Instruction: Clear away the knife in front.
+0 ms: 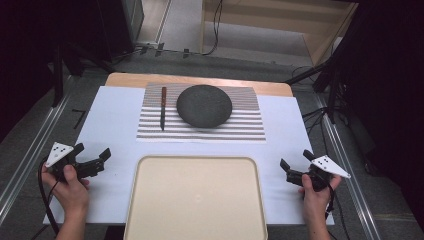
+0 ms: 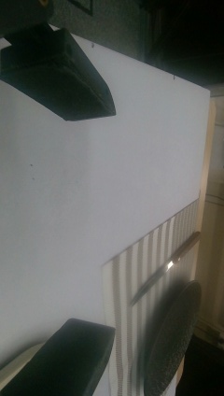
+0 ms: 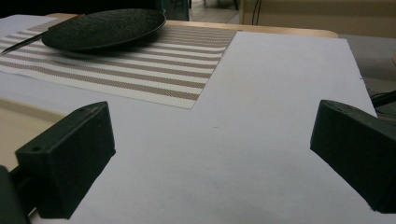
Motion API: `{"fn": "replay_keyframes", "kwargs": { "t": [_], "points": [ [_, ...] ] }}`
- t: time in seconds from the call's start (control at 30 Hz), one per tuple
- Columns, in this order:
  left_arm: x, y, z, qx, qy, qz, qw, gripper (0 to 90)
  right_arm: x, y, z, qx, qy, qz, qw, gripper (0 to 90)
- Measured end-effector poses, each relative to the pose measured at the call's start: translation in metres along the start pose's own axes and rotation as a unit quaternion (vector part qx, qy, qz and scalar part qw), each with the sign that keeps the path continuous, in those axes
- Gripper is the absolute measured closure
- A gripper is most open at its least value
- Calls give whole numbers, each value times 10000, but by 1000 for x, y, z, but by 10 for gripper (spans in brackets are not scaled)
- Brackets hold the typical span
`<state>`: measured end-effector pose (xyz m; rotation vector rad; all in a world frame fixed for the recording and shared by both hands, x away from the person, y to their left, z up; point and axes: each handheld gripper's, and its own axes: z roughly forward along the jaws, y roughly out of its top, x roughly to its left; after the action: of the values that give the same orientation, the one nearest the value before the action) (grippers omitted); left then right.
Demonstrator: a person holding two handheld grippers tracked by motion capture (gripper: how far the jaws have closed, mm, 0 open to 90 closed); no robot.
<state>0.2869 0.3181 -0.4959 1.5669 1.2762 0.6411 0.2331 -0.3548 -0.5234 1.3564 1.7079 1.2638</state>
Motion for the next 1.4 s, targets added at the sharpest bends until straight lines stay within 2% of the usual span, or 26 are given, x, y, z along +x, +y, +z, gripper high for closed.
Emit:
{"fn": "replay_keyframes", "kwargs": {
  "t": [0.23,0.43,0.77,0.83,0.9,0.93,1.13,1.2,1.23,1.4],
  "points": [
    [-1,2,0,81,6,52,10000,0,0,0,-1,-24,23,28,10000,0],
    [-3,12,4,140,-262,-126,9995,0,2,0,0,5,58,-44,10000,0],
    [-17,55,12,341,-382,1,9987,0,2,-1,-1,-13,185,-86,9998,0],
    [-23,71,15,312,-500,59,9982,0,2,-1,-1,-7,202,-105,9997,0],
    [-26,81,19,285,-584,94,9978,0,2,-1,-1,5,195,-95,9998,0],
    [-26,81,19,285,-584,94,9978,0,2,-1,-1,5,195,-95,9998,0],
    [-39,107,35,288,-771,158,9965,0,2,-1,-1,-6,199,-110,9997,0],
    [-39,107,35,288,-771,158,9965,0,2,-1,-1,-8,199,-111,9997,0],
    [-44,115,44,291,-841,150,9959,0,2,-1,-1,-11,200,-126,9997,0],
    [-54,126,59,309,-990,179,9944,0,2,-1,-1,-2,205,-141,9997,0]
  ]
}}
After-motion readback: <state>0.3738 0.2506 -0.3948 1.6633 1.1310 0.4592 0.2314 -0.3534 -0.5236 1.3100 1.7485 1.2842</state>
